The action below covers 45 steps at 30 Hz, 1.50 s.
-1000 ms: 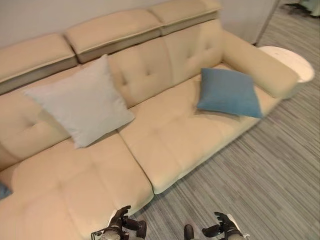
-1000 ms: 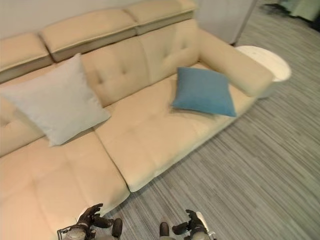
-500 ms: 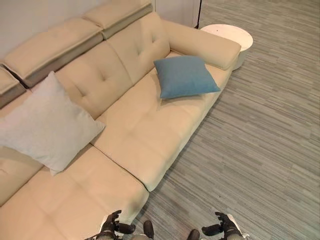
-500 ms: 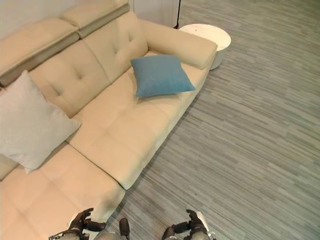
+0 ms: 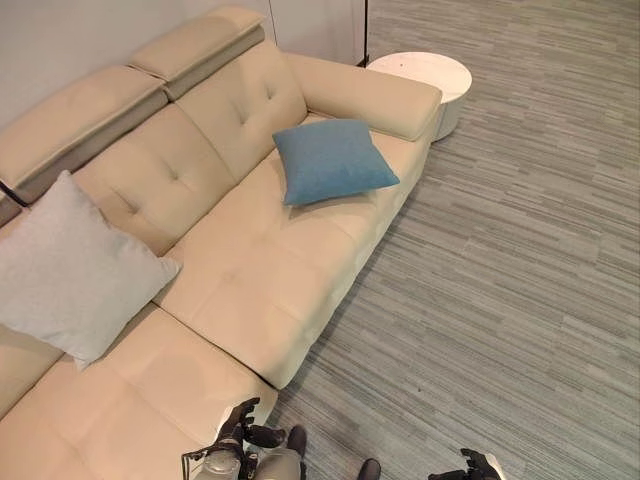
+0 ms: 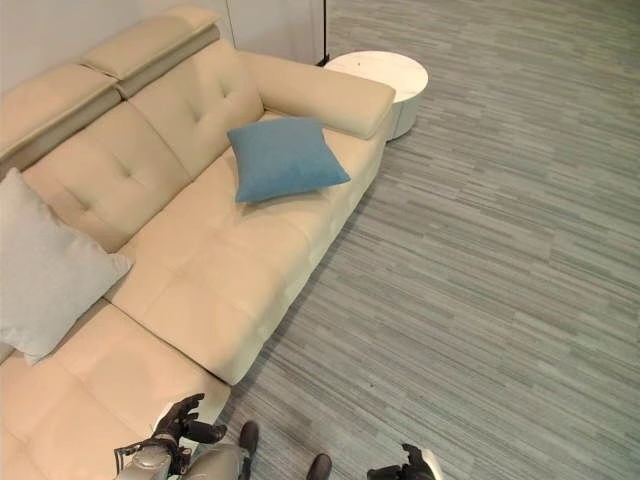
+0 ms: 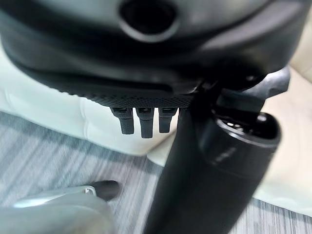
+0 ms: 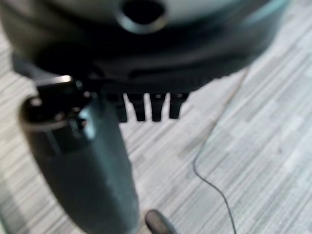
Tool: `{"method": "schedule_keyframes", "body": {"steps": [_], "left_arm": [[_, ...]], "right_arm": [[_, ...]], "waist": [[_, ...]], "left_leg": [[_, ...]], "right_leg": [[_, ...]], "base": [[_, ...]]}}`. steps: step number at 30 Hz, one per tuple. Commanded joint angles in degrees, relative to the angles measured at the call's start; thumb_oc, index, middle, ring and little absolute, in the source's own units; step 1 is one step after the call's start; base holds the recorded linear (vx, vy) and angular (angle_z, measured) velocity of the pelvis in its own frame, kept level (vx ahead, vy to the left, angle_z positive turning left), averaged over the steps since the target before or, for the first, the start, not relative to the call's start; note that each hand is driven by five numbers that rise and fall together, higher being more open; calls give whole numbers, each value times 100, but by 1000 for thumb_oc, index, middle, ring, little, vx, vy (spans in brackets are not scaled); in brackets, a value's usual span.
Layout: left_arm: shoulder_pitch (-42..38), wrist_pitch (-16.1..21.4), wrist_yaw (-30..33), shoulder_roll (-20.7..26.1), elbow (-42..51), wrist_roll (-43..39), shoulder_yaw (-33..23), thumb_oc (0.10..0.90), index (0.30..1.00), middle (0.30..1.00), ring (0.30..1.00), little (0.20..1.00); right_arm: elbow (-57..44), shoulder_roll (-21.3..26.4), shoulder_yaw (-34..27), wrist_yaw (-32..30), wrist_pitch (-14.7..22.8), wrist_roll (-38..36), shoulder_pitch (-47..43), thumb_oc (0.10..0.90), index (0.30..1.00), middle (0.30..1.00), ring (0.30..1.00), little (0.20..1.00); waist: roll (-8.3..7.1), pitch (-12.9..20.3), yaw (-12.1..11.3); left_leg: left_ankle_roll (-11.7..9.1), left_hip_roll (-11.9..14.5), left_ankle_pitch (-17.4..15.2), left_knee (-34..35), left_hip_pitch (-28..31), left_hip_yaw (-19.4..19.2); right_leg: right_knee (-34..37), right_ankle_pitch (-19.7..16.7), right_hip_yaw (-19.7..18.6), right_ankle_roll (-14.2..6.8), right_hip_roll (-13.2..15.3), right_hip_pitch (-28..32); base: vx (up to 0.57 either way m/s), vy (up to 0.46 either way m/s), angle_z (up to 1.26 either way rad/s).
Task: Pick up all the scattered cushions and arrange them neatly on the sofa.
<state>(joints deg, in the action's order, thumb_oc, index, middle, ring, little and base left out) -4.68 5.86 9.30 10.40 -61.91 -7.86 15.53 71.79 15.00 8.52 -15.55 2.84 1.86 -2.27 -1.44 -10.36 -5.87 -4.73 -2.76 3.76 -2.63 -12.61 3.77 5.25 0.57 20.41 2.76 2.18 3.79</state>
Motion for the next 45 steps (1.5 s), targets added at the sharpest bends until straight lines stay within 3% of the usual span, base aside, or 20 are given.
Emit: {"method": "schedule_keyframes", "body": {"steps": [1,4,7,11,13,14,18,23,25,26,28,29,31,34,36,39,41,42,43,45], "left_arm": [[-79,107,45,-181,89,133,94,800,900,900,900,900],[8,87,46,-149,82,91,-15,800,900,900,900,900],[80,99,28,-79,115,53,-128,800,900,900,900,900],[196,85,4,4,215,111,-90,800,900,900,900,900],[204,94,20,31,242,123,-93,800,900,900,900,900],[185,93,59,54,253,137,-85,800,900,900,900,900],[180,68,-6,45,226,194,-50,800,900,900,900,900],[167,120,12,-5,70,285,-63,800,900,900,900,900],[154,142,-7,-56,34,326,0,800,900,900,900,900],[193,149,11,-86,64,274,14,800,900,900,900,900],[197,168,-41,-136,127,98,-9,800,900,900,900,900],[194,168,-41,-133,127,98,-10,800,900,900,900,900],[155,163,-85,-128,173,0,-23,800,900,900,900,900],[102,162,-82,-83,283,-102,-75,800,900,900,900,900],[68,158,-72,-95,308,-154,-87,800,900,900,900,900],[90,144,-42,-107,339,-141,-75,800,900,900,900,900],[115,136,-35,-119,328,-103,-78,800,900,900,900,900],[126,152,-31,-104,308,-77,-127,800,900,900,900,900],[140,155,-26,-94,308,-68,-128,800,900,900,900,900],[183,163,-19,-71,305,-141,-219,800,900,900,900,900]], "right_arm": [[-53,209,90,-227,125,13,-30,800,900,900,900,900],[-88,189,128,-185,87,143,-6,800,900,900,900,900],[-34,157,127,-127,37,243,-36,800,900,900,900,900],[-7,139,126,-54,-25,320,-25,800,900,900,900,900],[-24,148,102,-30,-17,288,-21,800,900,900,900,900],[-66,143,90,-27,-16,276,-34,800,900,900,900,900],[-89,139,136,-27,-28,323,-59,800,900,900,900,900],[-137,188,228,16,-37,428,-43,800,900,900,900,900],[-127,163,247,19,-12,399,-15,800,900,900,900,900],[-140,147,264,29,-11,372,-17,800,900,900,900,900],[-146,90,273,38,60,219,-68,800,900,900,900,900],[-145,86,273,39,61,219,-71,800,900,900,900,900],[-144,108,246,49,88,128,-127,800,900,900,900,900],[-118,213,211,57,101,33,-155,800,900,900,900,900],[-69,261,214,42,79,46,-165,800,900,900,900,900],[-36,284,229,-19,119,55,-114,800,900,900,900,900],[-17,279,239,-58,130,60,-98,800,900,900,900,900],[-49,252,208,-60,142,45,-60,800,900,900,900,900],[-73,235,199,-69,143,25,-44,800,900,900,900,900],[-105,203,214,-43,129,29,-32,800,900,900,900,900]], "waist": [[6,-125,-293],[-45,-29,-305],[-82,80,-433],[1,41,-345],[56,33,-285],[164,-29,-175],[254,-110,-2],[269,-156,153],[164,-76,189],[195,-51,177],[186,-4,94],[166,7,110],[156,-90,0],[94,-265,-163],[84,-303,-264],[44,-252,-379],[59,-226,-384],[104,-159,-416],[93,-147,-411],[68,-86,-472]], "left_leg": [[196,-163,-331,-503,-293,229],[309,-164,-426,-514,-124,195],[448,-128,-628,-480,112,0],[783,-122,-899,-427,577,-132],[831,-92,-926,-388,651,-104],[899,-40,-1030,-268,919,-70],[883,40,-1318,-114,1390,-101],[714,145,-1700,-65,1949,-4],[619,156,-1844,-183,2046,49],[562,243,-1805,-335,2071,85],[326,441,-1221,-1328,1689,146],[330,419,-1199,-1324,1664,160],[242,581,-665,-2392,1103,56],[288,811,-560,-3497,432,-280],[303,777,-761,-3304,216,-458],[343,487,-1087,-2322,28,-663],[324,440,-958,-1813,-31,-791],[262,443,-468,-942,-89,-1127],[164,469,-423,-816,-107,-1298],[215,459,-403,-662,-63,-1499]], "right_leg": [[-408,857,-389,-667,-49,313],[-534,925,-468,-710,-7,363],[-939,903,-430,-907,203,332],[-2824,329,-469,-1325,655,-320],[-3249,157,-500,-1370,677,-553],[-3579,51,-425,-1329,853,-952],[-2571,224,-147,-1113,1014,-1331],[-1190,-325,-247,-1280,1091,-1792],[-945,-380,-297,-1229,1005,-1572],[-970,-390,-247,-1154,931,-1460],[-870,-159,-153,-895,697,-1077],[-863,-170,-143,-897,721,-1092],[-815,-5,-84,-651,602,-801],[-666,228,57,-428,507,-418],[-585,362,148,-441,468,-207],[-474,545,263,-573,427,22],[-435,617,374,-625,388,119],[-309,693,460,-685,213,335],[-274,804,461,-714,153,466],[-299,838,485,-752,122,564]], "base": [[264,25,-39],[254,83,-61],[231,129,-46],[241,169,-51],[182,91,-5],[213,55,17],[299,-28,5],[312,-126,-16],[414,-247,20],[431,-336,31],[308,-315,46],[138,-202,47],[125,-229,12],[159,-247,0],[215,-139,4],[234,-62,21],[258,-31,25],[346,-35,39],[402,-18,39],[234,52,32]]}}
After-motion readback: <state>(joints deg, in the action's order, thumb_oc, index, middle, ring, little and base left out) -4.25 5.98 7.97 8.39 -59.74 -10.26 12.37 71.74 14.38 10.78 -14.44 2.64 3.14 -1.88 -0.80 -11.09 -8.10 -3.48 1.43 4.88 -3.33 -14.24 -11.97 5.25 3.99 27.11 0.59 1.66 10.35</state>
